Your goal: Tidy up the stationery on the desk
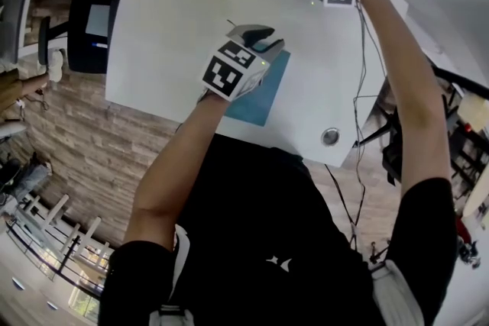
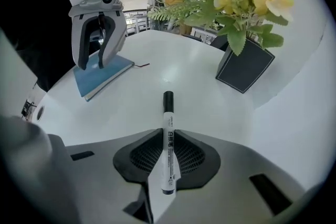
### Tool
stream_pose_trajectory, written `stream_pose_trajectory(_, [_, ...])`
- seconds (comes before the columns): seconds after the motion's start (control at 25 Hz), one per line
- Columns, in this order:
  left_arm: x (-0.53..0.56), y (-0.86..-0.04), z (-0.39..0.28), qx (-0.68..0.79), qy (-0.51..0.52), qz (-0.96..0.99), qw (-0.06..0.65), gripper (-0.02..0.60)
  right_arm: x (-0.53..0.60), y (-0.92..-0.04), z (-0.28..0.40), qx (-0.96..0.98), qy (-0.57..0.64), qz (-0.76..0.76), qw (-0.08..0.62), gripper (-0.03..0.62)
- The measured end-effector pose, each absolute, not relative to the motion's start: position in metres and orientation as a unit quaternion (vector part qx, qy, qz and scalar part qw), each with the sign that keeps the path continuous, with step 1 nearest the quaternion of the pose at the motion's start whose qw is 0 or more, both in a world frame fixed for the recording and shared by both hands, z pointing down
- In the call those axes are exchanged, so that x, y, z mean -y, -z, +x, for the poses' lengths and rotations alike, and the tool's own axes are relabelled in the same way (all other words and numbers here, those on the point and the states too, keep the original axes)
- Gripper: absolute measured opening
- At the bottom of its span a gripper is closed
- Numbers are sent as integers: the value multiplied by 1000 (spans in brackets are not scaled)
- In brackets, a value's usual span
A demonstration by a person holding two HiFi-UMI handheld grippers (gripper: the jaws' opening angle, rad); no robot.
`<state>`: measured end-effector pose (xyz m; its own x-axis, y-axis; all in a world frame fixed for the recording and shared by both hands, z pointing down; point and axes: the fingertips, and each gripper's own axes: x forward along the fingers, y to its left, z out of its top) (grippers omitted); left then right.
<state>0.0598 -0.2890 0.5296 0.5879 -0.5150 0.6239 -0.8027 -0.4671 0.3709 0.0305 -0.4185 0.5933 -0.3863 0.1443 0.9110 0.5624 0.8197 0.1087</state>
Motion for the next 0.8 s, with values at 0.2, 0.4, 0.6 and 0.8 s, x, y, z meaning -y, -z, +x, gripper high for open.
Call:
stream_pose_trajectory(0.2, [283,-545,34,401,-226,825,328,114,422,-605,8,824,206,-190,492,87])
stream_pose_trajectory(0.4, [267,-532,20,394,-232,828,324,114,422,-568,34,865,145,-95,470,87])
stream_pose_trajectory(0.6, [249,-520,-6,397,-240,827,318,114,411,-534,76,903,27,23,429,87])
stream_pose_trajectory(0.8, [228,-508,-26,381,-242,836,313,114,372,-508,113,924,-139,141,327,87])
